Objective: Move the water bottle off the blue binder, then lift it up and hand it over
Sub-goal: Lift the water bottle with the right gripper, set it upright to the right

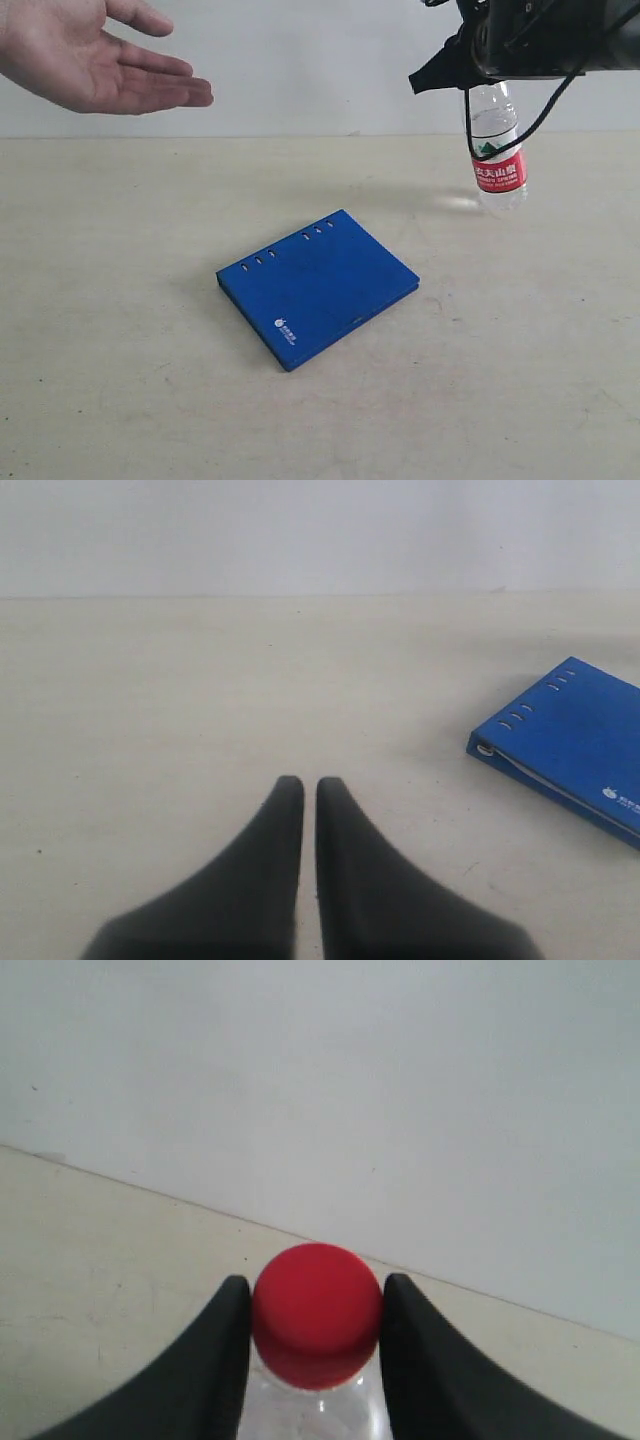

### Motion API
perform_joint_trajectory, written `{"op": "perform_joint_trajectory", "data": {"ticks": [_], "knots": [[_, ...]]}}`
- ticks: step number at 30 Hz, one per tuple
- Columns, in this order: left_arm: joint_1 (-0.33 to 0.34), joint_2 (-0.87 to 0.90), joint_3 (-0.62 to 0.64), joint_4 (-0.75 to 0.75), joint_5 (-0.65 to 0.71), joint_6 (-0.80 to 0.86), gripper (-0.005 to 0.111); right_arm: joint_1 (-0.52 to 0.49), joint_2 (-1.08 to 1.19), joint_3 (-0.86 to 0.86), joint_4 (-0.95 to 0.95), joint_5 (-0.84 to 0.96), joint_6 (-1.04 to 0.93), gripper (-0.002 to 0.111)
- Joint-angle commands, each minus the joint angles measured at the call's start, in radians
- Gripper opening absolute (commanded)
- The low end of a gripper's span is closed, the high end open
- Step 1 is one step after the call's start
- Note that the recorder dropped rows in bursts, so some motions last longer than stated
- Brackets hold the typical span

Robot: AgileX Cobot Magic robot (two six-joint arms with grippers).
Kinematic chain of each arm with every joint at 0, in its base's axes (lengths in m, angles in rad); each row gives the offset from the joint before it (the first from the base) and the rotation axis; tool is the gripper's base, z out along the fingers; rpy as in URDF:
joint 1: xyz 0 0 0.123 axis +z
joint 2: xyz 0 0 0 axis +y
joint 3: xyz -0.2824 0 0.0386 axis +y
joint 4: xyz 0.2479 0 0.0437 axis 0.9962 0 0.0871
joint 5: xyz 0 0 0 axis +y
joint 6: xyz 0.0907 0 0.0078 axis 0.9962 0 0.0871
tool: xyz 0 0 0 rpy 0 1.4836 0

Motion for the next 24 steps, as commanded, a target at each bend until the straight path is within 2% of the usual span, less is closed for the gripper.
{"op": "perform_joint_trajectory", "data": {"ticks": [1,10,13,16,18,20,24], "knots": [[0.002,-0.001,-0.002,0.006,-0.015,0.004,0.004,-0.006,-0.018,-0.002,-0.037,-0.047,-0.026,0.0],[0.002,-0.001,-0.002,0.006,-0.015,0.004,0.004,-0.006,-0.018,-0.002,-0.03,-0.082,-0.051,0.001],[0.002,-0.001,-0.002,0.006,-0.015,0.004,0.004,-0.006,-0.018,-0.002,-0.028,-0.089,-0.076,0.014],[0.002,-0.001,-0.002,0.006,-0.015,0.004,0.004,-0.006,-0.018,-0.002,-0.028,-0.089,-0.076,0.035],[0.002,-0.001,-0.002,0.006,-0.015,0.004,0.004,-0.006,-0.018,-0.002,-0.031,-0.089,-0.076,0.044],[0.002,-0.001,-0.002,0.006,-0.015,0.004,0.004,-0.006,-0.018,-0.004,-0.031,-0.079,-0.076,0.049],[0.002,-0.001,-0.002,0.006,-0.015,0.004,0.004,-0.006,-0.022,-0.006,-0.057,-0.069,-0.074,0.05]]}}
